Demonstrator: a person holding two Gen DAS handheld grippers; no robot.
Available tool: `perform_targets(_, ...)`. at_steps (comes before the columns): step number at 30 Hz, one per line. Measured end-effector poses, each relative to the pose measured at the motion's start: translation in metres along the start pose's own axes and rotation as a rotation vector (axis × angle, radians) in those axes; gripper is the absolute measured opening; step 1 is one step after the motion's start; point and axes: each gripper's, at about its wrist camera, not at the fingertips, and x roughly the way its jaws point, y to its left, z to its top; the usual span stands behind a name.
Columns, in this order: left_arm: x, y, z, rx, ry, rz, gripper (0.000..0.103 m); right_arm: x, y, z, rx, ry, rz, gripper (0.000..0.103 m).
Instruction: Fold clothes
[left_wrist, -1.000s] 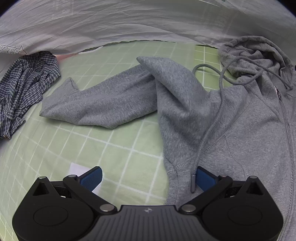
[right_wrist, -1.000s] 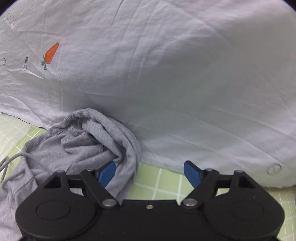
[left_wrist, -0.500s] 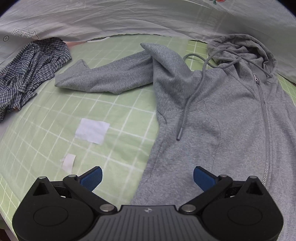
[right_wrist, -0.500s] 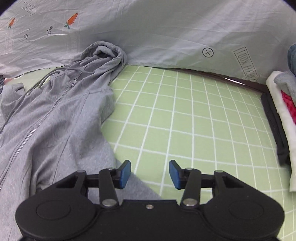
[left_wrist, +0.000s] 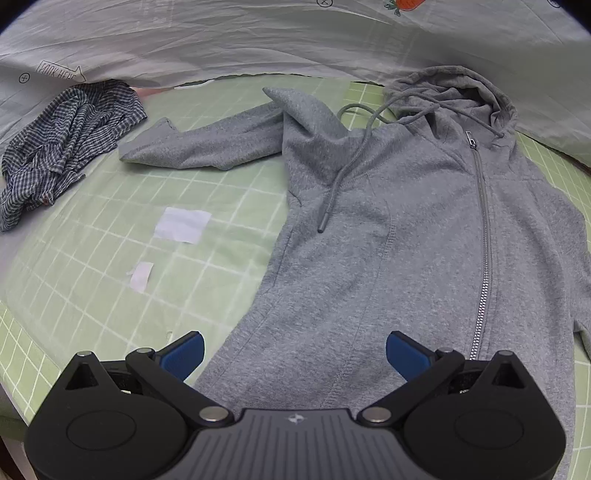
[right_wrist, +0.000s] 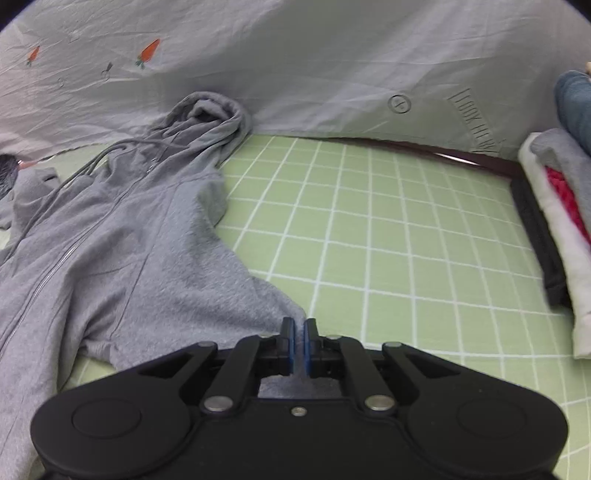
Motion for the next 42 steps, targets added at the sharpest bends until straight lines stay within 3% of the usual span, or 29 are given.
perform_targets(3, -0.004, 0.005, -0.003, -0.032, -0.004, 0.009, 0.103, 0.000, -0.016, 0.000, 0.083, -0.009, -0.071, 0.007)
perform_targets(7, -0.010, 0.017, -0.010, -0.093, -0.005, 0.015, 0.103, -0.008, -0.010, -0.004, 0.068, -0.001, -0.122, 0.013)
perform_targets(8, -0.012, 0.022, -0.013, -0.109, -0.009, 0.019, 0.103, -0.011, -0.007, -0.005, 0.063, -0.004, -0.142, 0.020)
perform_targets(9, -0.014, 0.025, -0.016, -0.123, -0.013, 0.023, 0.103, -0.015, -0.005, -0.005, 0.059, -0.007, -0.163, 0.036)
perform_targets(10, -0.016, 0.030, -0.021, -0.137, -0.017, 0.028, 0.103, -0.018, -0.003, -0.006, 0.054, -0.011, -0.184, 0.046)
perform_targets(14, -0.026, 0.054, -0.046, -0.167, -0.021, 0.053, 0.103, -0.047, -0.003, -0.019, 0.211, -0.035, -0.079, 0.048)
perform_targets(17, -0.031, 0.071, -0.065, -0.176, -0.009, 0.049, 0.101, -0.059, 0.009, -0.038, 0.288, -0.001, 0.019, 0.048)
perform_targets(20, -0.034, 0.089, -0.081, -0.195, 0.008, 0.025, 0.093, -0.070, 0.023, -0.058, 0.364, 0.040, 0.116, 0.048)
perform_targets(24, -0.032, 0.104, -0.087, -0.181, 0.019, -0.047, 0.087, -0.082, 0.048, -0.081, 0.435, 0.097, 0.230, 0.050)
perform_targets(27, -0.025, 0.108, -0.084, -0.126, 0.030, -0.111, 0.088, -0.091, 0.068, -0.092, 0.435, 0.109, 0.282, 0.060)
perform_targets(34, -0.002, 0.110, -0.078, -0.017, 0.096, -0.257, 0.087, -0.094, 0.115, -0.107, 0.435, 0.183, 0.338, 0.064)
perform_targets(36, 0.001, 0.111, -0.078, -0.012, 0.106, -0.289, 0.079, -0.090, 0.126, -0.112, 0.442, 0.218, 0.340, 0.062)
perform_targets(37, 0.001, 0.110, -0.079, -0.004, 0.104, -0.299, 0.073, -0.091, 0.130, -0.113, 0.438, 0.223, 0.337, 0.056)
perform_targets(38, 0.000, 0.111, -0.080, -0.005, 0.108, -0.304, 0.055, -0.091, 0.134, -0.115, 0.434, 0.229, 0.334, 0.047)
perform_targets(39, -0.001, 0.113, -0.081, -0.013, 0.114, -0.307, 0.036, -0.091, 0.134, -0.116, 0.443, 0.238, 0.345, 0.026)
perform_targets(40, -0.001, 0.115, -0.083, -0.020, 0.121, -0.310, 0.028, -0.093, 0.131, -0.117, 0.473, 0.229, 0.361, 0.019)
perform_targets(41, -0.002, 0.117, -0.084, -0.028, 0.128, -0.313, 0.013, -0.097, 0.127, -0.116, 0.501, 0.214, 0.389, 0.017)
perform_targets(42, -0.003, 0.120, -0.086, -0.036, 0.135, -0.316, 0.011, -0.102, 0.122, -0.115, 0.530, 0.199, 0.417, 0.015)
